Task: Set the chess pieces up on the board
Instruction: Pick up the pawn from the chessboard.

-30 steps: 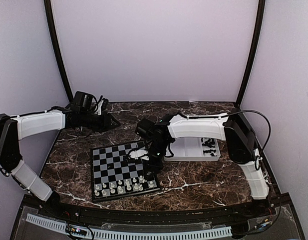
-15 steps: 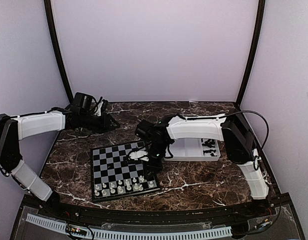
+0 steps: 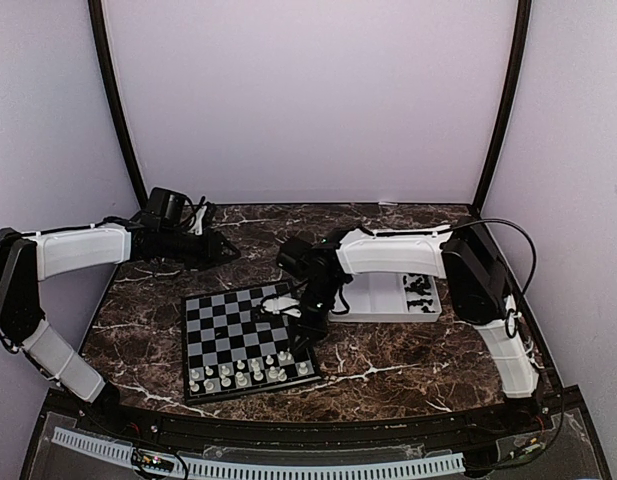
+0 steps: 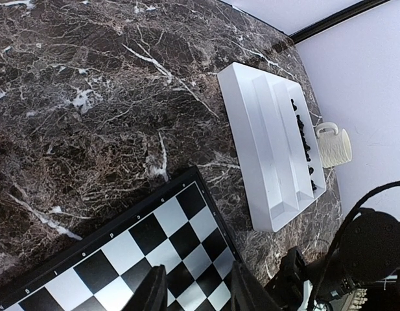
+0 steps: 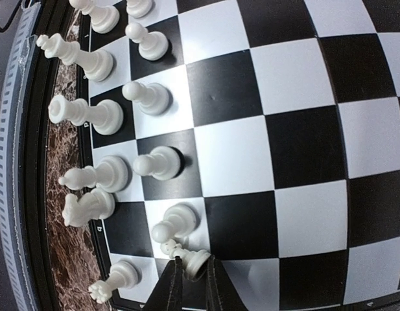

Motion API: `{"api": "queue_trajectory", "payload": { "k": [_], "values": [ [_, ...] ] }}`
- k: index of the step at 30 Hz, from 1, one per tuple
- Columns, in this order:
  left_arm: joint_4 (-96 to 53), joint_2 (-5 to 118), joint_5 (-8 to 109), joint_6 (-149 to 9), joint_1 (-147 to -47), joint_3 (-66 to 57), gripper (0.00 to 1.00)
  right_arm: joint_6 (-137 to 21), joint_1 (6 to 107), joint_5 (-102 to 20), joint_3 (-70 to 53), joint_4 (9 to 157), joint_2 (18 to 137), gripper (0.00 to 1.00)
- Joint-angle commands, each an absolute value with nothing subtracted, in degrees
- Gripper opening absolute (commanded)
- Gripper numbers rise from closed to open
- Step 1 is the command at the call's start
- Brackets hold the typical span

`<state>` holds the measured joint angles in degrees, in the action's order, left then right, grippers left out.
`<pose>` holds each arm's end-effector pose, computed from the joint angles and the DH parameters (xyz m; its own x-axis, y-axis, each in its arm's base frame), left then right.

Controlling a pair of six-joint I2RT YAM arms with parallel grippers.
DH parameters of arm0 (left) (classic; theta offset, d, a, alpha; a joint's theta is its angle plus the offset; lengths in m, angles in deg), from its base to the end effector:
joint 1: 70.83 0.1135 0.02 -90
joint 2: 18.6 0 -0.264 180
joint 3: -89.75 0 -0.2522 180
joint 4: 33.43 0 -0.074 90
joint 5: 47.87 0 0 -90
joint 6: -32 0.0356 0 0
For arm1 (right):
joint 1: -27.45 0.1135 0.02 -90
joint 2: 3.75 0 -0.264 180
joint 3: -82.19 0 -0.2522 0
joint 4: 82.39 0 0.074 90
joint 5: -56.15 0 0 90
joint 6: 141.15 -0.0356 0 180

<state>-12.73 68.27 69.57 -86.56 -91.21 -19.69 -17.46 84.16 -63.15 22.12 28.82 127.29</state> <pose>0.3055 -0.1310 0.2427 -0.8083 -0.1523 -0.5687 0.3047 0.7184 -0.6254 0.2375 0.3934 0.1606 -0.0191 -0.9105 -0.4132 -0.9455 -0.1179 0.3036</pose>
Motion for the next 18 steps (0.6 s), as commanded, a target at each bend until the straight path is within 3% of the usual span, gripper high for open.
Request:
{"api": "queue_trajectory", "payload": {
  "k": [1,18],
  "values": [
    [-13.7,66.6,70.6,-86.7,-90.8,-20.2,0.36,-17.7,81.7,-64.8,23.6,28.0,127.9,0.12],
    [-16.3,62.7,73.9,-79.4,-91.4,-23.9,0.37,-27.7,70.8,-87.8,30.9,26.1,138.1,0.10]
  ]
}}
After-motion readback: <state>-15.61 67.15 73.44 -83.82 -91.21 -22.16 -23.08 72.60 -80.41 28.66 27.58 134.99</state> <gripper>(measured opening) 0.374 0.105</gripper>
